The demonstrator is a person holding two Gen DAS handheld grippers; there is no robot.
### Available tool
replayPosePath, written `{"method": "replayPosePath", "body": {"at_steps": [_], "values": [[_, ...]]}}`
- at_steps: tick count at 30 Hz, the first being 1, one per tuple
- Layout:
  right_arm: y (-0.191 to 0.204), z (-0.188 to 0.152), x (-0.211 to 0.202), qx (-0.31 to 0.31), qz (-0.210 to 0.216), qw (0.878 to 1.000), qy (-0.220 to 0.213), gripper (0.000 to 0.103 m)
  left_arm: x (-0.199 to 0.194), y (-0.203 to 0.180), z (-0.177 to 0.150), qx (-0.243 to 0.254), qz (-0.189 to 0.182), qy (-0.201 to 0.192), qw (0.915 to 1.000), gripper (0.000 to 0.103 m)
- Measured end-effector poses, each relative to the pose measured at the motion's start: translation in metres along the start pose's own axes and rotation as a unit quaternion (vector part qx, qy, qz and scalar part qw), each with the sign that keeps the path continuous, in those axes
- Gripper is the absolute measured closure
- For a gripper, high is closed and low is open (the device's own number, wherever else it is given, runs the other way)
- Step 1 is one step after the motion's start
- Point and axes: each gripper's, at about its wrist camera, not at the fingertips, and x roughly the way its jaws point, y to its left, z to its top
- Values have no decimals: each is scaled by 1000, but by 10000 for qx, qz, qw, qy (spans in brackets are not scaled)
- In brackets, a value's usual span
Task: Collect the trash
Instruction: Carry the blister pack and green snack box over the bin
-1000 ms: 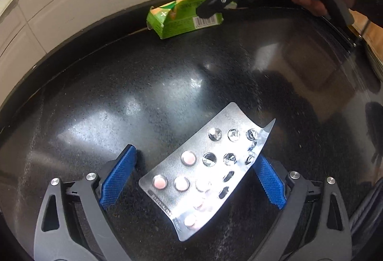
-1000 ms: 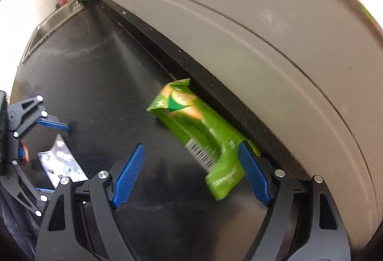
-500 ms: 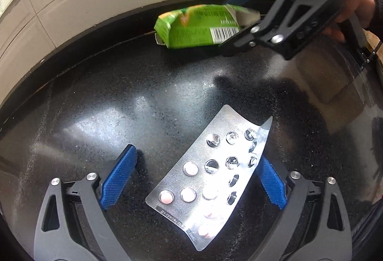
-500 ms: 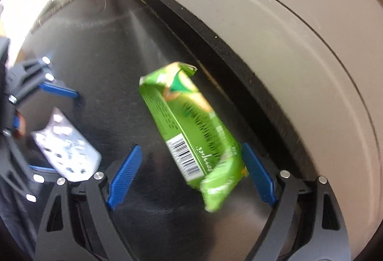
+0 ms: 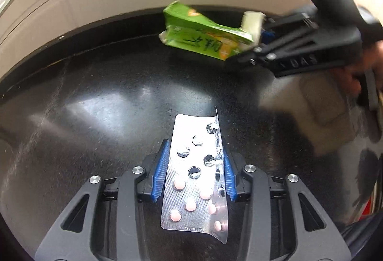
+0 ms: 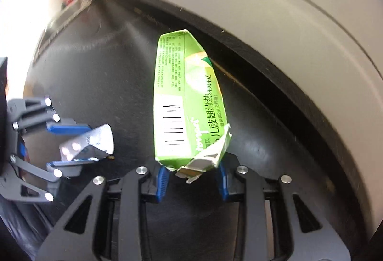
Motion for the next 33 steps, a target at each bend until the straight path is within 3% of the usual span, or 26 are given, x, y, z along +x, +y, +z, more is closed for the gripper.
{"method": "replayPosePath", "body": {"at_steps": [10, 20, 27, 33], "values": [[50, -50, -83, 830, -445, 9941, -539, 70, -59, 8, -11, -455, -22, -299, 9985, 63], [115, -122, -125, 1276, -587, 9883, -594, 69, -105, -14, -50, -215, 51, -441, 9988, 63], [140, -138, -130, 1339, -702, 9865, -635, 69, -115, -20, -67, -208, 61, -500, 9985, 63], [155, -129, -134, 1322, -764, 9854, -747, 69, -130, -13, -72, -337, 195, -656, 9971, 63]]}}
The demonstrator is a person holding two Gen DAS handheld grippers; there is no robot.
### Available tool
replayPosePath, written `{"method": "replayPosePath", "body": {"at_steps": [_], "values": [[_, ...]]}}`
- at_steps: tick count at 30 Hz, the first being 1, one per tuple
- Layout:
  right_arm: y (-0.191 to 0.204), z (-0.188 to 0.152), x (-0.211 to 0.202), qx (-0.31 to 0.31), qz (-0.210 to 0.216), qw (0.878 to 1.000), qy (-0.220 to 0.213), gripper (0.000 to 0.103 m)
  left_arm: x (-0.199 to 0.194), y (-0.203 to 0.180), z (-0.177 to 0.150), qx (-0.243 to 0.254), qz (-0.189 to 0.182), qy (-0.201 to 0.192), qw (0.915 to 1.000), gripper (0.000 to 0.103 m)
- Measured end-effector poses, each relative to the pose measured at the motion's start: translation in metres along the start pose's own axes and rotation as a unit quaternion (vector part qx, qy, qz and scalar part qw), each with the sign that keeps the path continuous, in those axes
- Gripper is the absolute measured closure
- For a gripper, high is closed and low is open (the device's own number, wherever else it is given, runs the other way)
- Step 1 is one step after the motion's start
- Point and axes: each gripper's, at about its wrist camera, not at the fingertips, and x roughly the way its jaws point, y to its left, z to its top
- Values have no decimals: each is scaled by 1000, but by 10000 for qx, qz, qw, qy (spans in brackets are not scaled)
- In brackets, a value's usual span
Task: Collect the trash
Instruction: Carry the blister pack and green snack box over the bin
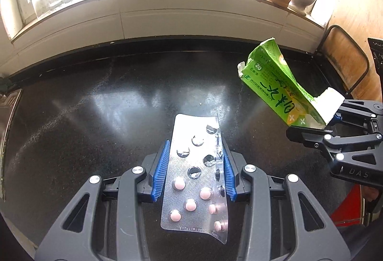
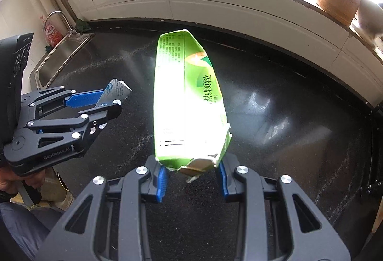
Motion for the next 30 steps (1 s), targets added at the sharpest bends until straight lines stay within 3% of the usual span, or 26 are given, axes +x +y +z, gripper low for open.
{"method": "replayPosePath", "body": {"at_steps": [6, 9, 14, 19, 23, 30], "values": [[42, 22, 5, -414, 209, 9989, -90, 69, -30, 37, -12, -495, 323, -205, 9980, 63], [83, 38, 11, -840, 471, 9953, -111, 69, -51, 67, -28, -877, 623, -292, 9938, 63], [160, 53, 23, -1638, 994, 9815, -58, 69, -93, 122, -68, -1634, 1244, -415, 9778, 63], [251, 59, 36, -2446, 1585, 9565, 105, 69, -140, 177, -132, -2523, 1934, -477, 9469, 63], [328, 52, 42, -3063, 2068, 9288, 274, 69, -178, 214, -191, -3263, 2484, -494, 9107, 63], [443, 16, 47, -3885, 2708, 8785, 632, 69, -224, 250, -277, -4258, 3030, -529, 8510, 63]]}}
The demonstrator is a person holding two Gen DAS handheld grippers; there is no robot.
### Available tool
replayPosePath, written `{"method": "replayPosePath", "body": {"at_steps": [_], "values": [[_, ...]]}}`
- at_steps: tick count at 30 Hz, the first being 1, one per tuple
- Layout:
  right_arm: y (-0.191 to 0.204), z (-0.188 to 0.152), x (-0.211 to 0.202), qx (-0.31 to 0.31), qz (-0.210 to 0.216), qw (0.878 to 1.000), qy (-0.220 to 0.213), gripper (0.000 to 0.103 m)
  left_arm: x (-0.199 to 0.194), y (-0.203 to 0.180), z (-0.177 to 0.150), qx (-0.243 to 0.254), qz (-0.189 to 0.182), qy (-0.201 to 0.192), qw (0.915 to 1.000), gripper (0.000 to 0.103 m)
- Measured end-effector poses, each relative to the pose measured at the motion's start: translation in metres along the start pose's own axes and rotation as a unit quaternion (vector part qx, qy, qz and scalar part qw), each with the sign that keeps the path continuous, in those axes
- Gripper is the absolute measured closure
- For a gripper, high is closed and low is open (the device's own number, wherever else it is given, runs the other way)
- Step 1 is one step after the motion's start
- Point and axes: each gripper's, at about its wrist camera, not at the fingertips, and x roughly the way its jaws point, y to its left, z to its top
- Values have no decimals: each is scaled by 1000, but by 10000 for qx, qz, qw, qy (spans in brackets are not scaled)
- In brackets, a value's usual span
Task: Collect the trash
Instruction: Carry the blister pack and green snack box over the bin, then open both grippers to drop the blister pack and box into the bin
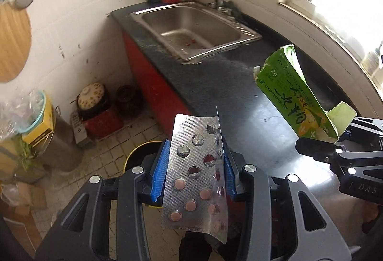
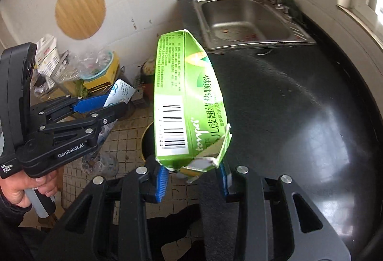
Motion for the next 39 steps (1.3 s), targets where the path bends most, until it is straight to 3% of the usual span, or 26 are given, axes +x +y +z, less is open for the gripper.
{"method": "replayPosePath", "body": {"at_steps": [4, 10, 19, 22, 23, 24, 25, 35, 39], "values": [[35, 25, 41, -154, 347, 9989, 276, 69, 6, 40, -12, -406, 169, 97, 9990, 63], [61, 49, 94, -110, 508, 9963, 684, 69, 33, 81, -29, -728, 165, 195, 9970, 63], [73, 57, 148, -115, 370, 9928, 1133, 68, 69, 107, -36, -822, 80, 381, 9959, 63], [79, 60, 152, -93, 370, 9924, 1168, 64, 78, 113, -37, -844, -70, 426, 9955, 61], [80, 61, 153, -63, 396, 9922, 1181, 60, 81, 115, -38, -856, -84, 431, 9954, 58], [79, 63, 157, -15, 409, 9917, 1222, 48, 84, 116, -38, -863, -91, 443, 9952, 45], [79, 63, 157, 14, 406, 9915, 1235, 43, 85, 118, -39, -870, -64, 433, 9952, 32], [71, 60, 141, 121, 331, 9931, 1119, 28, 90, 125, -48, -896, 44, 525, 9946, 25], [56, 54, 117, 293, 289, 9946, 953, 20, 78, 109, -38, -646, 72, 411, 9970, 15]]}}
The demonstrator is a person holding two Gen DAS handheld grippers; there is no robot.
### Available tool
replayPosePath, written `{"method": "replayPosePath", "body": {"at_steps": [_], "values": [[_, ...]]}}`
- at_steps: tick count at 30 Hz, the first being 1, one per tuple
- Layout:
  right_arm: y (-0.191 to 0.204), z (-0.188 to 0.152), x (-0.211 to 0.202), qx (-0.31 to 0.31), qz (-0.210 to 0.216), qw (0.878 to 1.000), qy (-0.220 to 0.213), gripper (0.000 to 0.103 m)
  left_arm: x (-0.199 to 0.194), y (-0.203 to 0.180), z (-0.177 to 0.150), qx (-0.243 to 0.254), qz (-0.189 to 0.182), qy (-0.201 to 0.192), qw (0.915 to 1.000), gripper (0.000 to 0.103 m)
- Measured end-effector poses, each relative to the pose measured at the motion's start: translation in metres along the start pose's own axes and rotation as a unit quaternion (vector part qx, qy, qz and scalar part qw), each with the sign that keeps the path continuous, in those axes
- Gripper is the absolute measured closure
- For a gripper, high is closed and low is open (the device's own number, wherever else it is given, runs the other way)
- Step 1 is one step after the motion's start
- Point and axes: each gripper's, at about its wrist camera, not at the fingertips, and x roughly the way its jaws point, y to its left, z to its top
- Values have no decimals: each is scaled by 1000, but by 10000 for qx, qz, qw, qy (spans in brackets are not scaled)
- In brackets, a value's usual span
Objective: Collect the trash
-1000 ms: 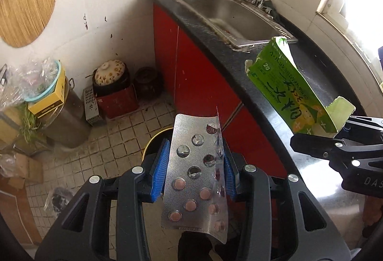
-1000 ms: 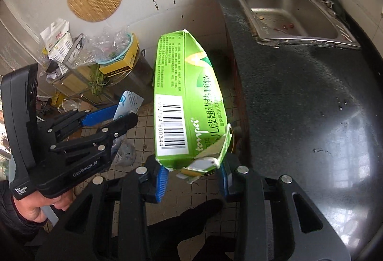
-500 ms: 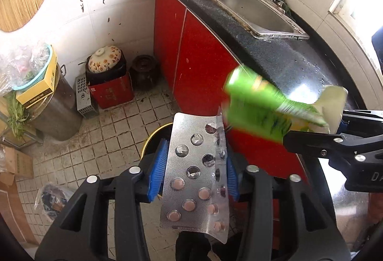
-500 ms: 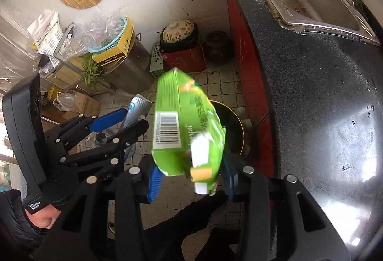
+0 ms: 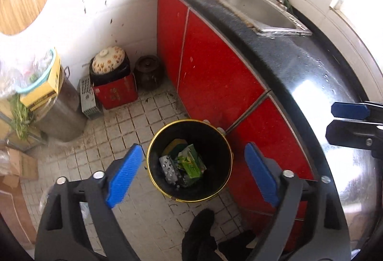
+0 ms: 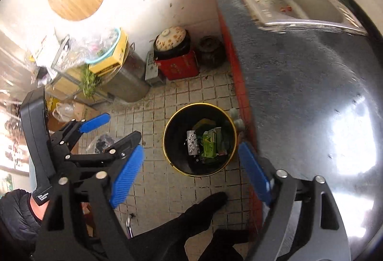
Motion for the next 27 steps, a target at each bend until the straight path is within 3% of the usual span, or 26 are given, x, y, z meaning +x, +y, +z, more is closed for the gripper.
{"method": "replayPosePath", "body": {"at_steps": [5, 9, 13, 15, 18, 22, 24, 27], "values": [[-40, -29, -66, 581, -408, 9963, -488, 10, -27, -54, 19, 575, -28, -202, 9981, 7], [-84, -74, -135, 1260, -1093, 9810, -986, 7, -42, -121, 34, 1258, -373, -336, 9908, 7], [-132, -139, -200, 2125, -1773, 9514, -1347, 7, -49, -212, 37, 2261, -1013, -244, 9685, 7], [-154, -177, -230, 2650, -2142, 9284, -1482, 7, -55, -262, 31, 2730, -1347, -260, 9522, 7], [-180, -240, -276, 3462, -2678, 8836, -1662, 7, -65, -325, 19, 3200, -1773, -178, 9305, 7], [-196, -319, -323, 4354, -3421, 8161, -1654, 7, -78, -405, -7, 3786, -2193, 123, 8991, 7], [-198, -352, -340, 4725, -3591, 7861, -1727, 7, -85, -437, -26, 4100, -2328, 215, 8816, 7], [-196, -390, -355, 5060, -3662, 7593, -1823, 7, -97, -477, -49, 4508, -2447, 239, 8581, 7]]}}
